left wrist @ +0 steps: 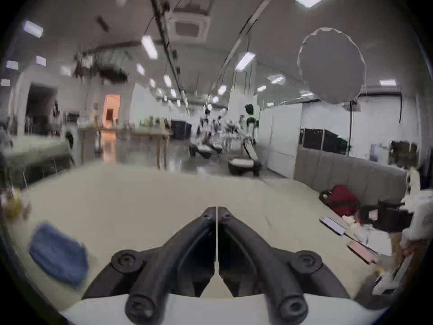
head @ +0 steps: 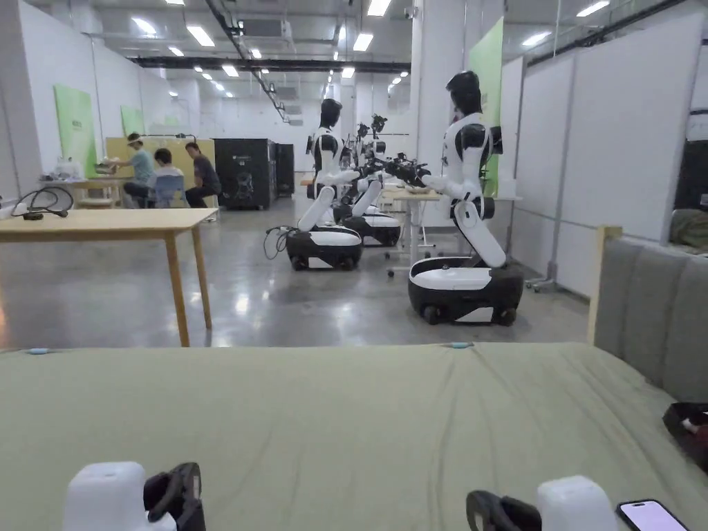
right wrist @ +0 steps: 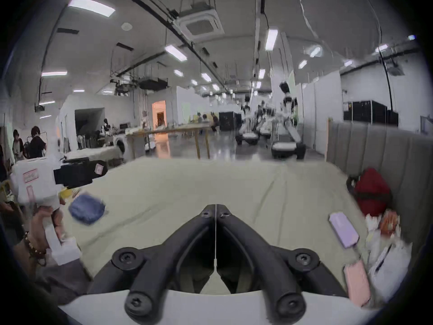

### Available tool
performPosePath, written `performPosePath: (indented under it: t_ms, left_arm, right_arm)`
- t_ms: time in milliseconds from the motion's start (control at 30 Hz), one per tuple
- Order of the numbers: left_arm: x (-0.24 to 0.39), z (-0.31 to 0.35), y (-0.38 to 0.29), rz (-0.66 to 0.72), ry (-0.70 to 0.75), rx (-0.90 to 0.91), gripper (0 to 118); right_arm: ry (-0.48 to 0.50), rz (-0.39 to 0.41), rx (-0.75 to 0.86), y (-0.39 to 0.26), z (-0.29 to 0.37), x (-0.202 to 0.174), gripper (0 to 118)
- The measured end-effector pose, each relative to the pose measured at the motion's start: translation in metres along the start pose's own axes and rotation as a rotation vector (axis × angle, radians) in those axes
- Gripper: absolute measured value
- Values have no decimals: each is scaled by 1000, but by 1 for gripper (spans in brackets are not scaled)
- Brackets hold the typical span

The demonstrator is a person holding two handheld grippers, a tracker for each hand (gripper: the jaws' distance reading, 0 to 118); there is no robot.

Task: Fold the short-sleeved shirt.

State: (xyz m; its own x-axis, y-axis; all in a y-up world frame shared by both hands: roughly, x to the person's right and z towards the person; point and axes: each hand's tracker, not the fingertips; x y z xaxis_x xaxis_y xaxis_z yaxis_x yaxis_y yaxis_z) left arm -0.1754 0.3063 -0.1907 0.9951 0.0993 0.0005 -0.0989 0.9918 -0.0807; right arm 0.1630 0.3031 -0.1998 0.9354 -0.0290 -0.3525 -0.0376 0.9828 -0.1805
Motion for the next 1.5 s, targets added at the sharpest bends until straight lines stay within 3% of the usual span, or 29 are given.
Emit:
performPosePath:
  t_ms: [100, 233, 300, 400, 433, 567, 767, 867, 933, 1000, 1033, 1067, 1100, 1133, 1267, 1400, 1500]
  left_arm:
    - [13, -36, 59, -47, 35, 87, 0]
    - [13, -106, 103, 15, 34, 38, 0]
    - [12, -137, 112, -22, 82, 52, 0]
    - [11, -167, 106, -153, 218, 135, 0]
    - [10, -174, 102, -123, 263, 112, 0]
    - [7, -182, 94, -35, 196, 62, 0]
    - [9, -181, 96, -94, 182, 63, 0]
    - [8, -174, 98, -49, 196, 79, 0]
    - [5, -173, 100, -30, 177, 76, 0]
    - [3, -175, 100, -39, 176, 73, 13]
    - [3, -175, 100, -51, 173, 65, 30]
    - [3, -174, 100, -55, 173, 69, 78]
    - [3, -174, 101, -62, 170, 71, 115]
    - [2, -174, 102, -60, 164, 61, 118]
    - [4, -169, 103, -60, 168, 111, 118]
    - [3, -167, 113, -60, 154, 107, 118]
    - [2, -166, 117, -67, 149, 119, 118]
  right_arm:
    - [-79, 44, 94, 67, -37, 6, 1]
    - [-131, -34, 163, 140, -99, 23, 2]
    - [-188, -10, 202, 159, -127, 28, 2]
    - [-328, 113, 216, 165, -162, 30, 2]
    - [-330, 118, 197, 165, -170, 32, 2]
    - [-293, 109, 203, 155, -173, 33, 3]
    - [-279, 72, 217, 146, -165, 35, 2]
    - [-295, 80, 214, 147, -162, 38, 3]
    - [-286, 77, 211, 148, -162, 40, 11]
    - [-280, 81, 206, 147, -162, 39, 48]
    - [-280, 87, 201, 147, -162, 38, 68]
    - [-279, 89, 202, 145, -162, 38, 96]
    - [-272, 89, 205, 144, -162, 38, 110]
    - [-263, 83, 209, 143, -162, 38, 118]
    - [-274, 63, 230, 144, -159, 36, 118]
    - [-203, -28, 217, 156, -150, 38, 118]
    - [-246, -52, 212, 162, -141, 35, 118]
